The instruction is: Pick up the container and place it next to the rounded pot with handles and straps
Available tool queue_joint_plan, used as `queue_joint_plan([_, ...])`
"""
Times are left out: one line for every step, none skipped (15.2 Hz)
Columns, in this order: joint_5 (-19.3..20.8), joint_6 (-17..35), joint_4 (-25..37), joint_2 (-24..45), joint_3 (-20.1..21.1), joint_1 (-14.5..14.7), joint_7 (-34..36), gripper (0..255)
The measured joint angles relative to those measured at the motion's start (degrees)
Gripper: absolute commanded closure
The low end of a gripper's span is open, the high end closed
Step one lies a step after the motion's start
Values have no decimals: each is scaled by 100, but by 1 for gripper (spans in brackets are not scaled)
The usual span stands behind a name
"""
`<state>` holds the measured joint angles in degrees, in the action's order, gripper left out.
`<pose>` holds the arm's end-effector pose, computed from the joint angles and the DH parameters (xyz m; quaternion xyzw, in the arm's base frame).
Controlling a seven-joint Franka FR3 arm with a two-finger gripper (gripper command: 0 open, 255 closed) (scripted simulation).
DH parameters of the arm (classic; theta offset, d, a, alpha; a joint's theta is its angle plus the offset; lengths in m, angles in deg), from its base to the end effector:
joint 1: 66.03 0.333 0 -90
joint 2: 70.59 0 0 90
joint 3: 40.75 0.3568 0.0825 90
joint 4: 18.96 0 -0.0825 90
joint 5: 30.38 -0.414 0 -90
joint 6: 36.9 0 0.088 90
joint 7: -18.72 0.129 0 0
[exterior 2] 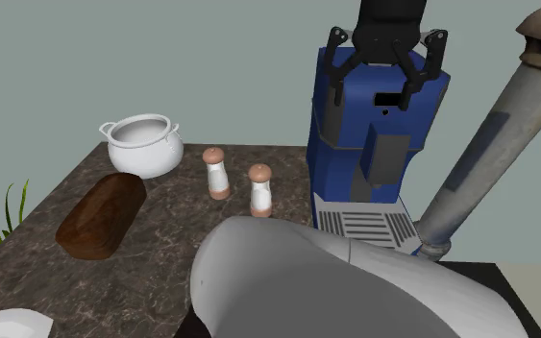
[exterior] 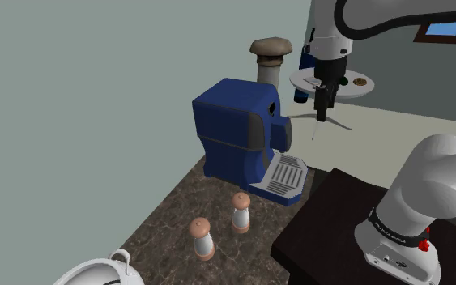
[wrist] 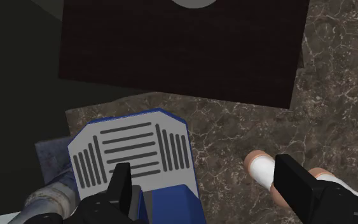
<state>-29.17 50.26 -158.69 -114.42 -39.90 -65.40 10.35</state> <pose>0.3000 0.0059 0.5462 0.9935 0.0834 -0.0770 0.0109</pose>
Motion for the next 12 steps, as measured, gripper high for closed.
queue_joint_plan([0, 0, 0, 0, 0, 0, 0, 0])
queue_joint_plan([-38, 86, -39, 59, 47, 24, 46, 0])
queue_joint_plan([-81, 220, -102, 146, 100, 53, 98, 0])
queue_joint_plan([-112, 324, -148, 217, 143, 77, 133, 0])
queue_joint_plan([-166, 476, -134, 397, 216, 114, 202, 0])
queue_joint_plan([-212, 653, -231, 492, 279, 149, 259, 0])
queue_joint_plan([-275, 781, -252, 613, 366, 196, 342, 0])
queue_joint_plan([-327, 946, -238, 807, 447, 235, 418, 0])
queue_joint_plan([-359, 1131, -260, 987, 505, 260, 466, 0])
queue_joint_plan([-410, 1251, -228, 1150, 588, 303, 547, 0])
queue_joint_plan([-439, 1401, -216, 1325, 649, 329, 599, 0])
queue_joint_plan([-455, 1564, -205, 1514, 700, 347, 640, 0])
